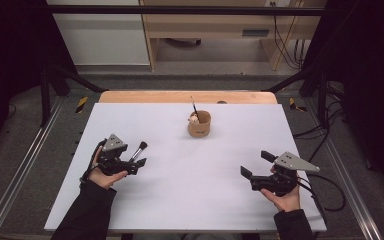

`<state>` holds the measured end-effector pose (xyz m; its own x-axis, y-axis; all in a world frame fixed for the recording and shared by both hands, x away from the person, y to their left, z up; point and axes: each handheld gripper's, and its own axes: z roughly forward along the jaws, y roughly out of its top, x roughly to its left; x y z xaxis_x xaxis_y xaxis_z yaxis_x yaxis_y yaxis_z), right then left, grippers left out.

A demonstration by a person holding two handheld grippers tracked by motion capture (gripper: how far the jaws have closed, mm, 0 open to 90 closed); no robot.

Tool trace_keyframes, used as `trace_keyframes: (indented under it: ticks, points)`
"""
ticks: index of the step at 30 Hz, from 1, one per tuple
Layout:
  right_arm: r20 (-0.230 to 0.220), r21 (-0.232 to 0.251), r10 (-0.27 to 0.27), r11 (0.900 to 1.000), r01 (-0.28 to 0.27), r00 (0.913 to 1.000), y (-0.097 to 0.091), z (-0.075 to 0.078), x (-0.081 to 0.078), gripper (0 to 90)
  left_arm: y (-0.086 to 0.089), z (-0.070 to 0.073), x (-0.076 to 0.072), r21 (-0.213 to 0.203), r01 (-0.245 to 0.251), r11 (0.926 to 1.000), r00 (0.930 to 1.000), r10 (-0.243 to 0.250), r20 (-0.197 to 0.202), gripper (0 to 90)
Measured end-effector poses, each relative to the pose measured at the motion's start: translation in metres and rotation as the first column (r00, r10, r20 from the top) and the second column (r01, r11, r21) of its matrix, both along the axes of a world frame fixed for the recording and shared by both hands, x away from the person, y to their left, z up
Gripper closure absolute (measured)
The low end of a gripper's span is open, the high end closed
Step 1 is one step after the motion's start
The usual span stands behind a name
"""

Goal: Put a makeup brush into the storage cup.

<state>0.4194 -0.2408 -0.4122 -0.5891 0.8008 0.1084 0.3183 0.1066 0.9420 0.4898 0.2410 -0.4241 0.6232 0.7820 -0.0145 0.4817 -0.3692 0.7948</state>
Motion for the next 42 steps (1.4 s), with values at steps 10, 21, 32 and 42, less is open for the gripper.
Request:
trace_keyframes:
  ticks: [10, 21, 32, 42]
  points:
    - [-0.003, -0.002, 0.003, 1.0000, -0.003, 1.0000, 0.000, 0.000, 0.000, 6.5, 0.002, 0.006, 0.011, 0.046, -0.017, 0.9988, 0.9992, 0.018, -0.035, 10.2]
    - [-0.005, -0.002, 0.005, 1.0000, -0.005, 1.0000, 0.000, 0.000, 0.001, 6.7, 0.000, 0.013, 0.021, 0.102, -0.013, 0.9947, 0.9975, 0.020, -0.067, 10.2]
    - [-0.007, 0.001, 0.010, 1.0000, -0.010, 0.9999, 0.000, 0.000, 0.000, 7.0, -0.003, 0.011, 0.031, 0.158, -0.006, 0.9875, 0.9935, 0.024, -0.111, 10.9]
    - [-0.007, 0.001, 0.009, 1.0000, -0.009, 0.9999, 0.001, -0.001, 0.001, 7.1, -0.003, 0.001, 0.038, 0.203, -0.002, 0.9791, 0.9861, 0.036, -0.162, 12.0]
